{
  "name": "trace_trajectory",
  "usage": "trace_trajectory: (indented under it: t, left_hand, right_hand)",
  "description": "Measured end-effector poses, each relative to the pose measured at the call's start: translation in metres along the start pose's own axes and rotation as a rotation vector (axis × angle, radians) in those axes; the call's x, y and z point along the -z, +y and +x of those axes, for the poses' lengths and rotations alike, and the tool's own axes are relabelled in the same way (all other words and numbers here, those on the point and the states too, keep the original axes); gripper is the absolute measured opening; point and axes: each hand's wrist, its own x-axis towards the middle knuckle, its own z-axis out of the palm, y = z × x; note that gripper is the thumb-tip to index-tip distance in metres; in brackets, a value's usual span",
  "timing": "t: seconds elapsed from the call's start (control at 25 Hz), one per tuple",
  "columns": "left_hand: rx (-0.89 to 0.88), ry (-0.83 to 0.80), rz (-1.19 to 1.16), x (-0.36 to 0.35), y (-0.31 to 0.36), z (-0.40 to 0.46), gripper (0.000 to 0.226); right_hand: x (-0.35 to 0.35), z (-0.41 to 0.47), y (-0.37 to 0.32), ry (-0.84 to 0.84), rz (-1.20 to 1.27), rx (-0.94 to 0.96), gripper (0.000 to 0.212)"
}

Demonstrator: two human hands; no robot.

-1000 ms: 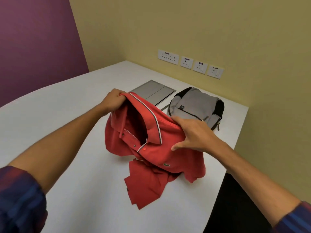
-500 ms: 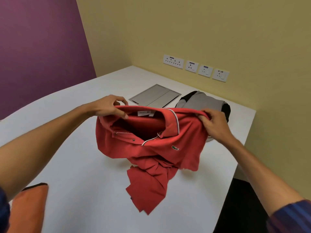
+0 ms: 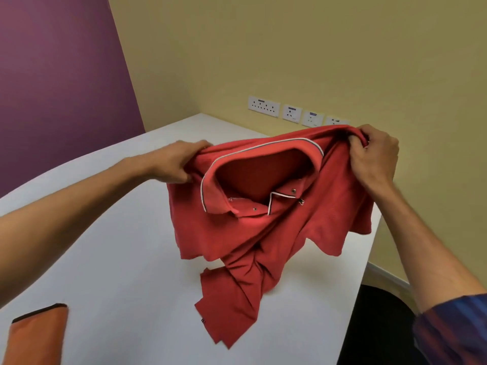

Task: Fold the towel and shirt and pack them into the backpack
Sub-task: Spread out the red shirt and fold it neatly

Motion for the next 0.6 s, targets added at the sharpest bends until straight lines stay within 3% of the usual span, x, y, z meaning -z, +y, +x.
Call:
trace_trajectory:
  t: [0.16,0.28,0.4,0.52,0.6]
  left_hand:
    - [0.132,0.354,0.166,0.014,0.001,0.002,0.041]
    - [0.181,0.424,-0.150,0.012,0.006,0.003,0.014]
    - [0.174,0.367,-0.421,0.022,0.006,0.007,0.029]
    - [0.124,0.577,-0.254,0.044,0.011,0.008,0.015]
    - [0.156,0.632,-0.013,0.053,0.007,0.009,0.021]
  right_hand:
    - [0.014,0.008,0.008,0.027,-0.018,-0.060,0.026]
    - [0.021,0.011,0.015,0.003,-0.043,-0.058,0.026]
    - [0.030,0.015,0.016,0.048,-0.056,-0.060,0.028]
    - [0.042,0.021,0.009,0.164,-0.035,-0.059,0.028]
    - [0.040,0.026,0.004,0.114,-0.063,-0.029,0.027]
